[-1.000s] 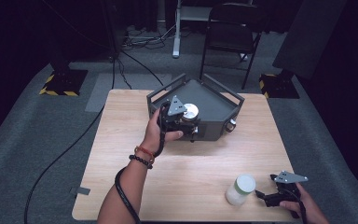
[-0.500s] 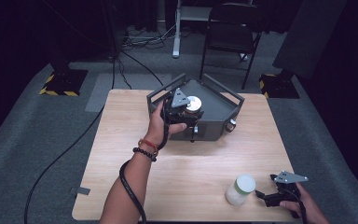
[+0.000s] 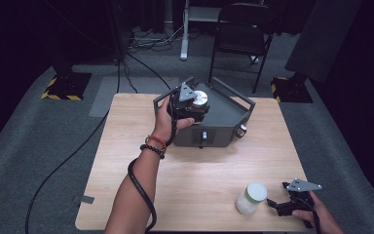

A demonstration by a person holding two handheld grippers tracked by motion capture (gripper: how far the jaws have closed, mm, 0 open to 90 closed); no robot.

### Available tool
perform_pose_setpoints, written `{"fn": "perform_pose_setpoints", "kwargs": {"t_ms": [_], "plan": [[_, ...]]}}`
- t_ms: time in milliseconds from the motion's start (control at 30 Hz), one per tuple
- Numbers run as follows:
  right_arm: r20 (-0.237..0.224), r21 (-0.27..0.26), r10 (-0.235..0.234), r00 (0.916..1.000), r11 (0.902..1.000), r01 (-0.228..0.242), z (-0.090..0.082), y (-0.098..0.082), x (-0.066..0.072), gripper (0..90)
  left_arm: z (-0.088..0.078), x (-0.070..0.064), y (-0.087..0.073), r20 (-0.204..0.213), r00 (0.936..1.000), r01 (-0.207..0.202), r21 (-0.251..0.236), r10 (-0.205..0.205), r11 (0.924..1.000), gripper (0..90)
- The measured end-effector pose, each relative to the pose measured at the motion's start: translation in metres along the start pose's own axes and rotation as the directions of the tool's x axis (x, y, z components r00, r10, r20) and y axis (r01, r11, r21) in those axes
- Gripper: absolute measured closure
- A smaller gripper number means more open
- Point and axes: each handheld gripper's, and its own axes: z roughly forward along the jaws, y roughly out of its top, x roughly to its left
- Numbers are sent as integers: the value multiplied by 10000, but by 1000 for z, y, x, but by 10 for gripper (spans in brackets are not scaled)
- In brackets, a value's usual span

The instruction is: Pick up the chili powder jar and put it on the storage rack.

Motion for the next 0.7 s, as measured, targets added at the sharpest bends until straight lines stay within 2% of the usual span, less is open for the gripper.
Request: {"fn": "perform_pose_setpoints", "kwargs": {"t_ms": [300, 567, 700], "plan": [[4, -4, 1, 10000, 10000, -1, 0, 0, 0, 0, 12, 7, 5, -240, 9996, 119, 40, -118, 9999, 319], [4, -5, 1, 10000, 10000, -1, 0, 0, 0, 0, 25, 16, 2, -354, 9983, 460, 164, -454, 9988, 319], [2, -7, -4, 10000, 10000, 4, 0, 0, 0, 0, 30, 18, 1, -451, 9978, 499, 188, -490, 9986, 319]]}}
